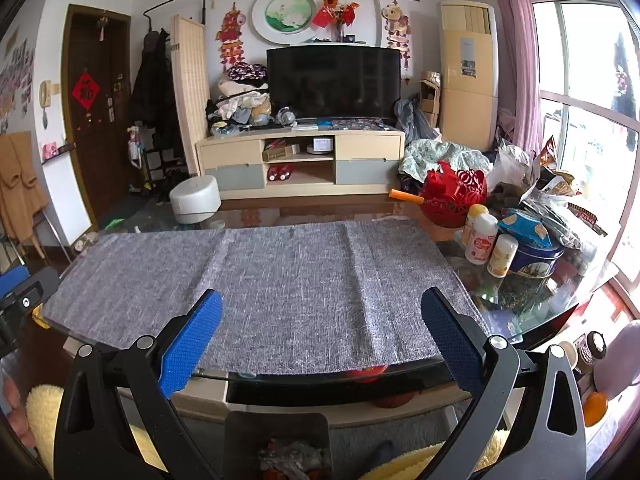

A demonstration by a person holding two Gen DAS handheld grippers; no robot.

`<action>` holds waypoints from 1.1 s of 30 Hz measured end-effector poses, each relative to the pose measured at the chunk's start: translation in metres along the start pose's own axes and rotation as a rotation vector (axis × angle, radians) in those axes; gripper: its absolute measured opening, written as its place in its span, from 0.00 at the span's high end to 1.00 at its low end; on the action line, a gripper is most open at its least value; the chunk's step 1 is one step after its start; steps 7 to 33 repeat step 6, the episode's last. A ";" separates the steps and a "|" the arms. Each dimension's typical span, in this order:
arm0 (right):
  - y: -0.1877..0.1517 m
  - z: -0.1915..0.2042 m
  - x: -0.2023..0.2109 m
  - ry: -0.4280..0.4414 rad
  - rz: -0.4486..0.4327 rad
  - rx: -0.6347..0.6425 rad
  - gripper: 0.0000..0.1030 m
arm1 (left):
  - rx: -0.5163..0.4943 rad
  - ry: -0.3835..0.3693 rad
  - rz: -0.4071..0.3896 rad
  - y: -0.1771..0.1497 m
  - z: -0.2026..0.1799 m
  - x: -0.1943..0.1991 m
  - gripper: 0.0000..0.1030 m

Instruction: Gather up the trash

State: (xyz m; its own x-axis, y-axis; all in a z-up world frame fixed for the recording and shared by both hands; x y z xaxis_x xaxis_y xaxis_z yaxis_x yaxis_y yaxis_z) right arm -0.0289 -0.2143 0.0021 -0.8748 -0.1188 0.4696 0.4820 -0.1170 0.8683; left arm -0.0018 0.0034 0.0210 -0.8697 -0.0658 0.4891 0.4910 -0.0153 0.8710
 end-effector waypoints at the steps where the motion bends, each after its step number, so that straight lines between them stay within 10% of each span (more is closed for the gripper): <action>1: 0.000 0.000 0.000 -0.001 0.000 -0.001 0.03 | -0.004 0.007 0.004 0.000 0.000 -0.001 0.08; 33: 0.000 -0.001 0.000 0.001 0.000 0.000 0.03 | -0.013 0.014 -0.008 -0.001 0.000 -0.001 0.08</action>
Point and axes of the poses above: each gripper's, at about its wrist camera, not at the fingertips, and x roughly against the way its jaws point, z to its left, y to its top, the point moved 5 cm from there along -x, roughly the way its jaws point, and after that the axes turned 15 degrees about y, right-handed, at the moved point
